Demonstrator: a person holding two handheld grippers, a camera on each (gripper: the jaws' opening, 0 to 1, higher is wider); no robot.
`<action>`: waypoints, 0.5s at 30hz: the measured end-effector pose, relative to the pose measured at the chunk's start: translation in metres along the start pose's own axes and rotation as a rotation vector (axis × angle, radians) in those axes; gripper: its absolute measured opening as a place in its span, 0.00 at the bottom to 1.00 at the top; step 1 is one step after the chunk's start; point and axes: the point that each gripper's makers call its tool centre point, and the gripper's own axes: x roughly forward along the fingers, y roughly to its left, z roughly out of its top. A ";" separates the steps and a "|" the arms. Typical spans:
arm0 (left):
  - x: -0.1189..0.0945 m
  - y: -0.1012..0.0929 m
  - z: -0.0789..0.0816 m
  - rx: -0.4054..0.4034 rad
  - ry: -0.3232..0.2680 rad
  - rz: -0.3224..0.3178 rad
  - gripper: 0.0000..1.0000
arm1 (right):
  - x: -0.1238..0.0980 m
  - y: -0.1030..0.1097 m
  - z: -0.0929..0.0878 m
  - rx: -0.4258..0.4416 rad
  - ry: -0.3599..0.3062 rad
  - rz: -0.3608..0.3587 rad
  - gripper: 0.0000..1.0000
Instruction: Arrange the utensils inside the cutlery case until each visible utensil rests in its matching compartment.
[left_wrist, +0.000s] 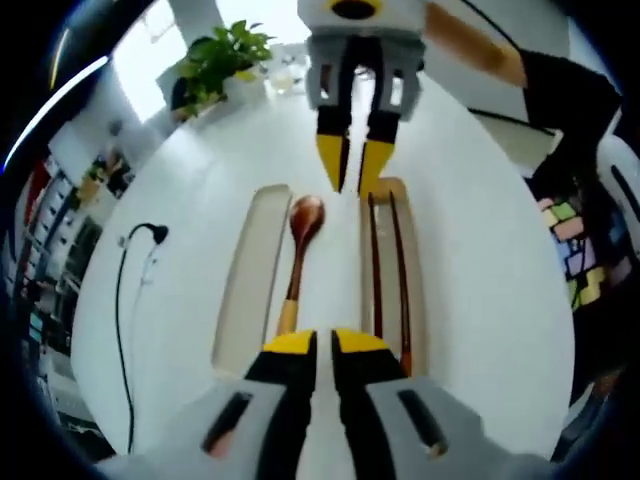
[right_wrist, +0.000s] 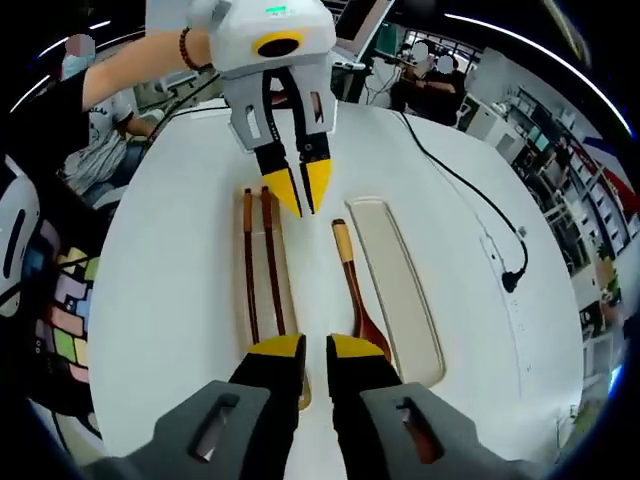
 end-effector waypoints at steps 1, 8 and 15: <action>0.002 0.002 -0.001 -0.005 0.007 0.009 0.06 | 0.002 -0.002 -0.003 0.000 0.012 -0.005 0.11; 0.011 0.020 -0.010 -0.016 0.088 0.071 0.06 | 0.015 -0.021 -0.025 0.080 0.063 -0.048 0.20; 0.024 0.023 -0.013 -0.024 0.112 0.055 0.08 | 0.029 -0.030 -0.035 0.124 0.079 -0.064 0.22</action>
